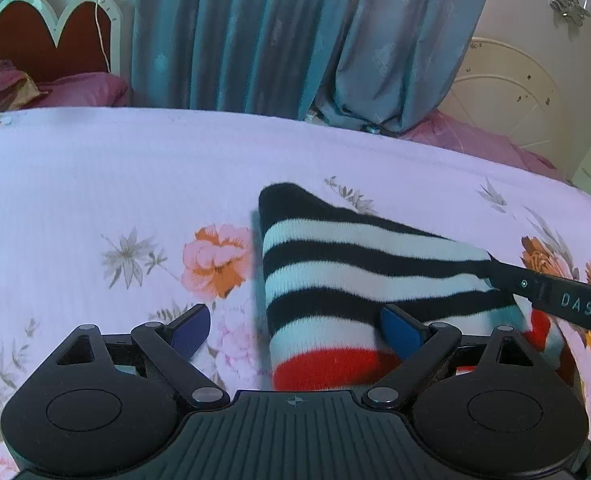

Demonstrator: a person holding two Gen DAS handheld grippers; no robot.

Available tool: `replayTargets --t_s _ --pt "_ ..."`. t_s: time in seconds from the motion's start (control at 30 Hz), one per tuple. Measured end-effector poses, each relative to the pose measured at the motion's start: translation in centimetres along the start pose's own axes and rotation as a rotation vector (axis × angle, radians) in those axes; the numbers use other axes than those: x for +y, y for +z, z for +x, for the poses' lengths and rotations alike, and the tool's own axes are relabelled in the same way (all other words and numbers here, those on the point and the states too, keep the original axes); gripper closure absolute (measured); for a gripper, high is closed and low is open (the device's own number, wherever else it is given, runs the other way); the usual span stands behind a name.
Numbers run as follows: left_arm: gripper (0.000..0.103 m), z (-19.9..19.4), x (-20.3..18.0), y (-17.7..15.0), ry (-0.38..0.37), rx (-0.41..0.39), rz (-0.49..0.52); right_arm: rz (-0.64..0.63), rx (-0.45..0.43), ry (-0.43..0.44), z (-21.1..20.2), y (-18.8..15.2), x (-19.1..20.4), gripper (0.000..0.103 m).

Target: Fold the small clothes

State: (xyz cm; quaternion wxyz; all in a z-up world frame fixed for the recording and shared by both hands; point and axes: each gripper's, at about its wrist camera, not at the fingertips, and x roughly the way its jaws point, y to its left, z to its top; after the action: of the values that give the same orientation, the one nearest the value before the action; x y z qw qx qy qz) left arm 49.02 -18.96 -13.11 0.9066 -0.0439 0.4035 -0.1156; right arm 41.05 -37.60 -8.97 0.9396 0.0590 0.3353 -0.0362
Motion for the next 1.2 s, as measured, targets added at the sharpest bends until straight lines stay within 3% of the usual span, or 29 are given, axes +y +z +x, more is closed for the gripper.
replayTargets --t_s 0.1,0.3,0.6,0.83,1.03,1.13,1.2 --pt "0.012 0.6 -0.1 0.3 0.008 0.011 0.002 -0.029 0.010 -0.036 0.6 -0.1 0.2 0.069" --pt "0.012 0.8 0.3 0.3 0.001 0.040 -0.027 -0.004 0.016 -0.019 0.6 -0.3 -0.5 0.068" --pt "0.012 -2.9 -0.2 -0.3 -0.020 -0.002 0.006 0.009 -0.042 0.030 -4.4 -0.4 -1.1 0.066" --pt "0.012 -6.7 0.0 -2.6 -0.053 -0.011 0.028 -0.019 -0.056 0.064 -8.2 -2.6 -0.7 0.065" --pt "0.012 -7.4 0.2 -4.7 -0.057 0.000 0.018 -0.024 -0.019 0.055 -8.6 -4.9 -0.3 0.068" --pt "0.012 -7.1 0.2 -5.1 -0.053 -0.003 0.034 -0.044 0.024 -0.012 -7.7 -5.8 -0.7 0.069" --pt "0.012 -7.1 0.2 -5.2 -0.052 -0.004 0.032 0.006 0.050 -0.001 -7.4 -6.3 -1.6 0.070"
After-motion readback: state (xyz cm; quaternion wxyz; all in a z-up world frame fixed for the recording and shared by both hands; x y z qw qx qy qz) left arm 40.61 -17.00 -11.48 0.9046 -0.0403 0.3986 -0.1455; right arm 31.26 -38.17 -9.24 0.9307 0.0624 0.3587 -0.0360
